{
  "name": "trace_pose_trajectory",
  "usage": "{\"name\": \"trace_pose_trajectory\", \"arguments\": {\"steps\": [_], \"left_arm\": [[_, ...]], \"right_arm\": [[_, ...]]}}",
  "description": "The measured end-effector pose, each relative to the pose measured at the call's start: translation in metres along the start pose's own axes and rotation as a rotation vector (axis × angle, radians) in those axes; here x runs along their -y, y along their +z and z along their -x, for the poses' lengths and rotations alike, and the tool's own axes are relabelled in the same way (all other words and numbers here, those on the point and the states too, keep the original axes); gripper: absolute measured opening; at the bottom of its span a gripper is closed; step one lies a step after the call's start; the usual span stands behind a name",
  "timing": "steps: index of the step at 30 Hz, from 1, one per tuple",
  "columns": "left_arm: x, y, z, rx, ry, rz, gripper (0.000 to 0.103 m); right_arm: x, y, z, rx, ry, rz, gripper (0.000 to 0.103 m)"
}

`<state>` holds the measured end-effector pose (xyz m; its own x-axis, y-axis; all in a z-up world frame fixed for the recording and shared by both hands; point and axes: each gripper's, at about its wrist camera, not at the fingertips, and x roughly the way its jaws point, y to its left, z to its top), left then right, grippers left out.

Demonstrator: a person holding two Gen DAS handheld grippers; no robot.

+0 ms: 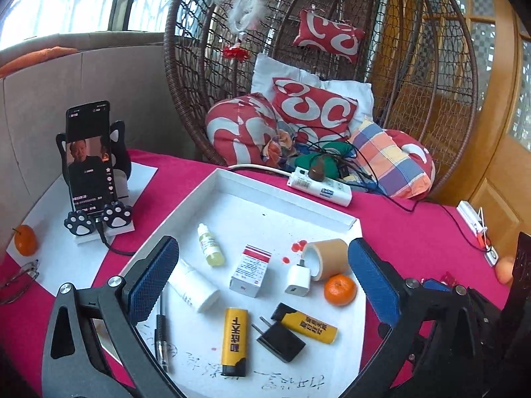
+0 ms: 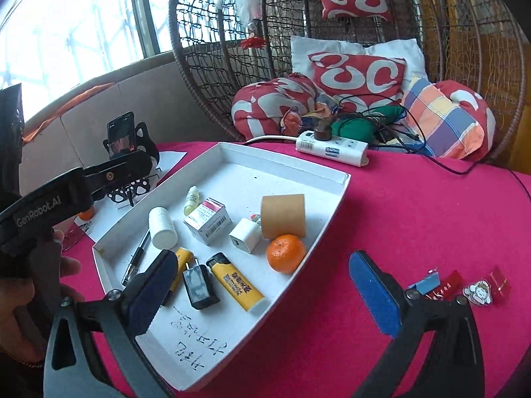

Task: Organize rigid objects
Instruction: 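Move both open grippers back over the remaining items on the tablecloth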

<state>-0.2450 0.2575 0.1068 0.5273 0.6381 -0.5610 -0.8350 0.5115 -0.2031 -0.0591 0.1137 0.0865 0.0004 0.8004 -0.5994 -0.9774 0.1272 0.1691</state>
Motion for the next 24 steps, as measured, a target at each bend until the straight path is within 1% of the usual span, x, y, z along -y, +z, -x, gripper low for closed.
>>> {"name": "trace_pose_trajectory", "arguments": {"steps": [3, 5, 8, 13, 19, 21, 24], "left_arm": [[0.024, -0.006, -0.003, -0.024, -0.037, -0.048, 0.103], [0.043, -0.01, -0.005, -0.042, -0.063, -0.098, 0.103], [0.07, -0.018, -0.012, -0.08, -0.094, -0.169, 0.103], [0.106, -0.038, -0.024, -0.148, -0.141, -0.252, 0.103], [0.139, -0.059, -0.04, -0.222, -0.192, -0.337, 0.103], [0.148, -0.062, -0.047, -0.237, -0.203, -0.362, 0.103], [0.16, -0.062, -0.061, -0.257, -0.222, -0.387, 0.103]], "right_arm": [[0.021, -0.005, 0.008, 0.003, -0.018, -0.05, 0.103], [0.035, -0.009, 0.015, 0.009, -0.029, -0.083, 0.103], [0.058, -0.016, 0.028, 0.024, -0.054, -0.129, 0.103], [0.106, -0.036, 0.05, 0.038, -0.106, -0.236, 0.103], [0.166, -0.074, 0.071, 0.015, -0.21, -0.36, 0.103], [0.185, -0.088, 0.08, 0.018, -0.26, -0.411, 0.103], [0.203, -0.103, 0.092, 0.022, -0.306, -0.453, 0.103]]}}
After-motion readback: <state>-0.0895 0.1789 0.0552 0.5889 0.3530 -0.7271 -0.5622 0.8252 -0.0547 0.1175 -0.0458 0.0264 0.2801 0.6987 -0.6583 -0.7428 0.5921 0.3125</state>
